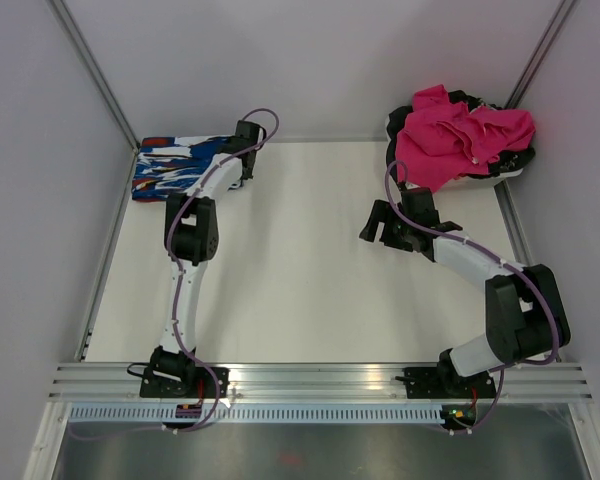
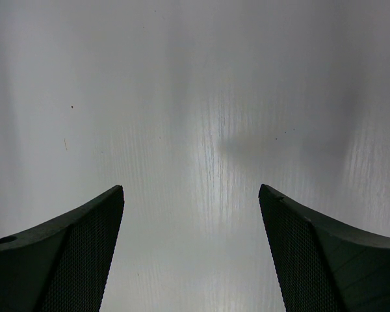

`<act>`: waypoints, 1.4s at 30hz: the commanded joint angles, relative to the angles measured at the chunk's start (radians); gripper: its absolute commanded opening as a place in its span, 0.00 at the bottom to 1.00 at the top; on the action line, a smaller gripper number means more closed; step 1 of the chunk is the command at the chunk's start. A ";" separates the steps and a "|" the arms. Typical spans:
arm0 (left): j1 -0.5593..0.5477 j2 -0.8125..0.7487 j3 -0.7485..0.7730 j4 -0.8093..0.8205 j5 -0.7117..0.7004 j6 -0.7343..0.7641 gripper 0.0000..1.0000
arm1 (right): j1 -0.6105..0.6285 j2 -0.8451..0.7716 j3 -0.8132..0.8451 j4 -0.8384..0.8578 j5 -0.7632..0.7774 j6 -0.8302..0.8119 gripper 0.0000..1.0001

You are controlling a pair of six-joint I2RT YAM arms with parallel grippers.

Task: Fold and stack the trousers
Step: Neatly place the folded trousers to the corner

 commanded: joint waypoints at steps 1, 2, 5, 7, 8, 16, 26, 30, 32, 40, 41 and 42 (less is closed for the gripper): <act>0.010 -0.037 -0.125 -0.064 0.003 0.029 0.23 | 0.004 -0.031 -0.011 0.020 -0.004 0.007 0.91; 0.010 -0.060 -0.138 -0.060 0.010 0.027 0.23 | 0.004 -0.034 -0.011 0.020 -0.003 0.006 0.91; 0.009 -0.081 -0.159 -0.061 0.027 0.022 0.23 | 0.004 -0.042 -0.012 0.020 -0.001 0.003 0.91; 0.009 -0.097 -0.178 -0.061 0.030 0.027 0.24 | 0.004 -0.046 -0.014 0.020 -0.001 0.000 0.91; 0.009 -0.101 -0.181 -0.063 0.018 0.033 0.24 | 0.004 -0.051 -0.015 0.022 -0.001 -0.002 0.91; 0.009 -0.183 -0.193 -0.043 0.069 -0.011 0.63 | 0.004 -0.053 0.020 -0.004 -0.011 -0.029 0.91; 0.010 -0.481 -0.097 -0.089 0.271 -0.155 0.91 | 0.004 -0.002 0.406 -0.220 0.075 -0.127 0.98; 0.009 -0.711 -0.197 -0.095 0.386 -0.227 0.97 | 0.004 -0.126 0.440 -0.222 0.138 -0.150 0.98; 0.009 -0.875 -0.276 -0.089 0.443 -0.270 0.99 | 0.004 -0.224 0.443 -0.222 0.160 -0.166 0.98; 0.010 -1.475 -0.883 -0.087 0.511 -0.346 1.00 | 0.004 -0.629 0.217 -0.194 0.138 -0.292 0.98; 0.009 -1.525 -0.949 -0.104 0.492 -0.344 1.00 | 0.004 -0.667 0.191 -0.197 0.138 -0.281 0.98; 0.009 -1.621 -0.977 -0.121 0.474 -0.343 1.00 | 0.004 -0.745 0.155 -0.190 0.137 -0.270 0.98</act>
